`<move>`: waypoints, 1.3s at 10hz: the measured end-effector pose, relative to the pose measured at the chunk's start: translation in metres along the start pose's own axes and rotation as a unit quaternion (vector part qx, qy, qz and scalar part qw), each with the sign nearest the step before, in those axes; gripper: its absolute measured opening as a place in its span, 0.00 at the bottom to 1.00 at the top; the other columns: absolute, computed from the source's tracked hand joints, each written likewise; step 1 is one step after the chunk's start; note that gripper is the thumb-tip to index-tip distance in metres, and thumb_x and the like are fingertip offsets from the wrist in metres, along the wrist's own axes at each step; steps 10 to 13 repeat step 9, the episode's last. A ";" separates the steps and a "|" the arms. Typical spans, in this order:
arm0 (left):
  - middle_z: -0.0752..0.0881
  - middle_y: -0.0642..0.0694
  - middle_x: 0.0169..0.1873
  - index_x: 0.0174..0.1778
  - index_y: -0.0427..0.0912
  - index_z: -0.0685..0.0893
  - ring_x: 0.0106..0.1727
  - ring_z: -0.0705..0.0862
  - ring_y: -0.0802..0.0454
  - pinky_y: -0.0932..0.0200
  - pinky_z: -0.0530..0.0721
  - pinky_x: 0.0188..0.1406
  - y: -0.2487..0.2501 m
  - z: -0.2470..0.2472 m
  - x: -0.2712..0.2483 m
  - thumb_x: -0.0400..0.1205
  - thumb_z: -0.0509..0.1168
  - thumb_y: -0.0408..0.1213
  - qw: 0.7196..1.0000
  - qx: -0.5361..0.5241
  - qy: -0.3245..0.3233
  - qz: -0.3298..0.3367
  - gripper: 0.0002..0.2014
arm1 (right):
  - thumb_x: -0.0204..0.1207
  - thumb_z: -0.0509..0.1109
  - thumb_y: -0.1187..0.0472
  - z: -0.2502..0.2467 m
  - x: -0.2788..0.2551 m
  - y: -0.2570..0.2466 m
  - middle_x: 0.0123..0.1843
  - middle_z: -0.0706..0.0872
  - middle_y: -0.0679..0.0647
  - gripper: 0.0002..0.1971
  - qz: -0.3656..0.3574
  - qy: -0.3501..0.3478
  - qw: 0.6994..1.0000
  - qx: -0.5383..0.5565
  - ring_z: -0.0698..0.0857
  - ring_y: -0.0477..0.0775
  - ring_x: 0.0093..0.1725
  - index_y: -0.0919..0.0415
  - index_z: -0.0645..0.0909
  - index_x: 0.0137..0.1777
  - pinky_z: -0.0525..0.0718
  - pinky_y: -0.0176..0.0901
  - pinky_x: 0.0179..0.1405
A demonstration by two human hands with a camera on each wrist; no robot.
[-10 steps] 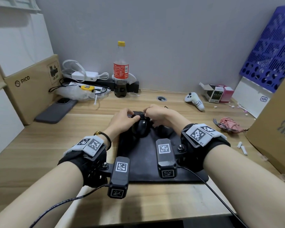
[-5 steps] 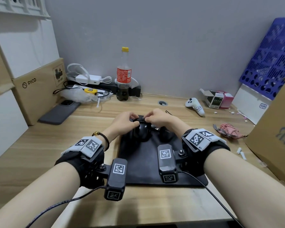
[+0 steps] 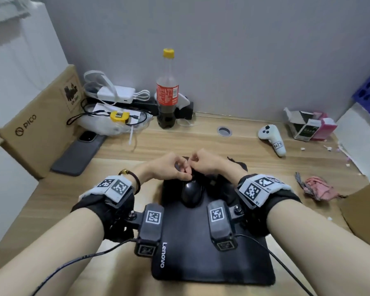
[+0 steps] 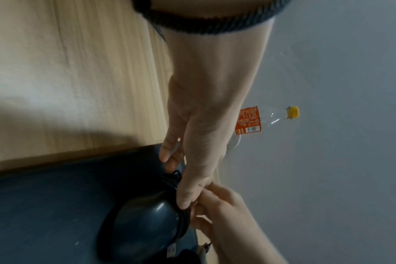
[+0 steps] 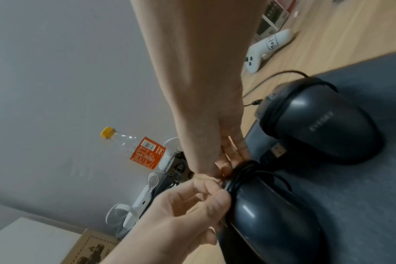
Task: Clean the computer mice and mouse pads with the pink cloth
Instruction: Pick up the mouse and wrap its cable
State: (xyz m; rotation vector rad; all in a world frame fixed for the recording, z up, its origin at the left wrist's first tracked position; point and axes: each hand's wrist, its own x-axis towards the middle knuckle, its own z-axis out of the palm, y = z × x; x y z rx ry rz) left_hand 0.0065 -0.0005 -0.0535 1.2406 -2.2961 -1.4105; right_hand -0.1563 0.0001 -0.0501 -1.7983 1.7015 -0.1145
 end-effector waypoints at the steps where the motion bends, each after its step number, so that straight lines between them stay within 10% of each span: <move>1: 0.83 0.52 0.31 0.38 0.41 0.86 0.27 0.75 0.68 0.76 0.72 0.32 0.008 0.001 -0.006 0.76 0.72 0.33 1.000 0.027 -0.001 -0.004 0.02 | 0.77 0.60 0.62 -0.016 -0.008 -0.009 0.27 0.81 0.51 0.12 0.021 -0.072 0.997 -0.027 0.78 0.54 0.28 0.54 0.82 0.35 0.78 0.45 0.30; 3: 0.85 0.42 0.37 0.43 0.37 0.87 0.39 0.79 0.48 0.55 0.76 0.44 0.034 -0.012 -0.015 0.80 0.63 0.36 0.984 0.153 -0.084 -0.031 0.09 | 0.76 0.60 0.62 -0.046 -0.037 -0.024 0.49 0.85 0.49 0.12 0.040 -0.225 0.972 -0.047 0.81 0.53 0.48 0.49 0.83 0.50 0.81 0.48 0.52; 4: 0.86 0.37 0.49 0.55 0.37 0.85 0.50 0.81 0.40 0.54 0.77 0.51 0.049 -0.021 -0.023 0.82 0.61 0.39 0.968 0.183 -0.160 -0.059 0.13 | 0.78 0.59 0.60 -0.044 -0.047 -0.019 0.70 0.80 0.49 0.22 0.038 -0.264 0.960 -0.085 0.78 0.54 0.69 0.51 0.77 0.72 0.75 0.50 0.70; 5: 0.79 0.43 0.69 0.75 0.42 0.76 0.69 0.76 0.46 0.59 0.71 0.67 0.056 -0.026 -0.024 0.85 0.58 0.41 0.962 0.198 -0.161 -0.095 0.21 | 0.80 0.57 0.61 -0.044 -0.047 -0.016 0.74 0.78 0.50 0.22 0.010 -0.221 0.972 -0.081 0.76 0.55 0.71 0.52 0.76 0.74 0.72 0.48 0.72; 6: 0.76 0.48 0.72 0.76 0.44 0.74 0.73 0.74 0.50 0.63 0.68 0.66 0.052 -0.023 -0.021 0.86 0.57 0.40 0.970 0.171 -0.137 -0.108 0.21 | 0.82 0.56 0.64 -0.046 -0.050 -0.009 0.60 0.82 0.52 0.19 0.003 -0.187 0.982 -0.026 0.78 0.51 0.51 0.54 0.79 0.70 0.74 0.41 0.55; 13: 0.81 0.45 0.67 0.72 0.43 0.77 0.66 0.79 0.49 0.54 0.76 0.68 0.060 -0.025 -0.017 0.86 0.59 0.39 0.982 0.143 -0.084 -0.095 0.18 | 0.81 0.57 0.63 -0.054 -0.056 0.005 0.55 0.85 0.57 0.17 0.046 -0.185 0.980 0.052 0.82 0.55 0.53 0.56 0.78 0.68 0.82 0.45 0.49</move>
